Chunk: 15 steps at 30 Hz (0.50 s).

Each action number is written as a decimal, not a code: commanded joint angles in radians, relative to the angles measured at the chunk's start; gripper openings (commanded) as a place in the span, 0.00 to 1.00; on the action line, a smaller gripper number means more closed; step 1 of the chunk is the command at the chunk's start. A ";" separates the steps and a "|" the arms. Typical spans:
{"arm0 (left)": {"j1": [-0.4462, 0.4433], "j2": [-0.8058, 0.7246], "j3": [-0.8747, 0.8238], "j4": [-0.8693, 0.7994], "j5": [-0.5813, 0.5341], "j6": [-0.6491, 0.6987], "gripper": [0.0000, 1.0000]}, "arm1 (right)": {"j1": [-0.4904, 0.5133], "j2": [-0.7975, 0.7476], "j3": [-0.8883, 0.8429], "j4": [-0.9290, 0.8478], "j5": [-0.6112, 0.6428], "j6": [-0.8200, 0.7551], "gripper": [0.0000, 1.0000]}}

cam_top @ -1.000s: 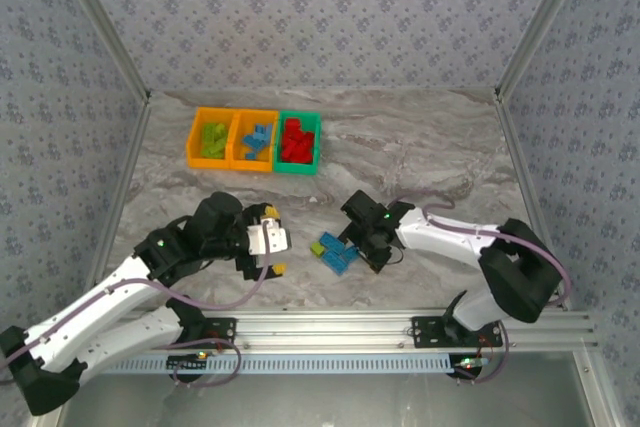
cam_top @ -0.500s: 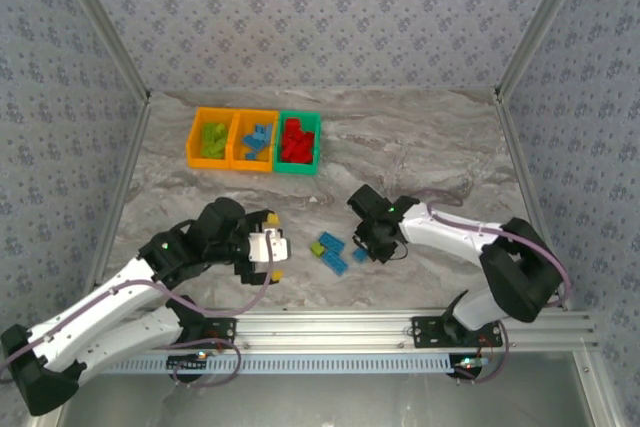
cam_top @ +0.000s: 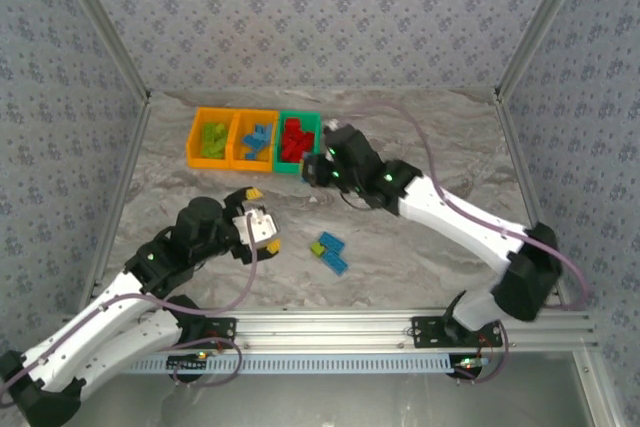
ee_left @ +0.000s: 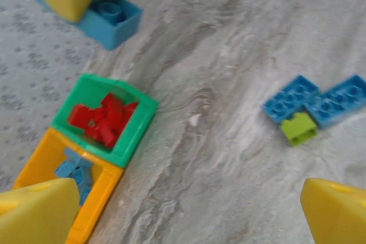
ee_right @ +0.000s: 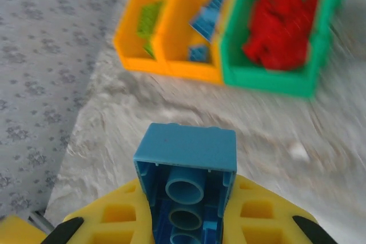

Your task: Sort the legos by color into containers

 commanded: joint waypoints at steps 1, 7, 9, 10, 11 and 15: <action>0.057 -0.044 -0.012 0.169 -0.096 -0.149 0.99 | -0.003 0.187 0.160 -0.008 -0.027 -0.290 0.19; 0.161 -0.045 0.018 0.192 -0.253 -0.323 0.99 | -0.043 0.531 0.537 -0.048 -0.031 -0.336 0.19; 0.179 -0.038 0.021 0.201 -0.294 -0.359 0.99 | -0.063 0.651 0.683 -0.067 -0.043 -0.329 0.20; 0.189 -0.033 0.021 0.205 -0.306 -0.376 0.99 | -0.072 0.716 0.767 -0.088 -0.046 -0.323 0.21; 0.196 -0.028 0.022 0.204 -0.311 -0.383 0.99 | -0.079 0.769 0.841 -0.107 -0.054 -0.321 0.22; 0.208 -0.008 0.033 0.182 -0.303 -0.350 0.99 | -0.106 1.016 1.185 -0.215 -0.061 -0.298 0.27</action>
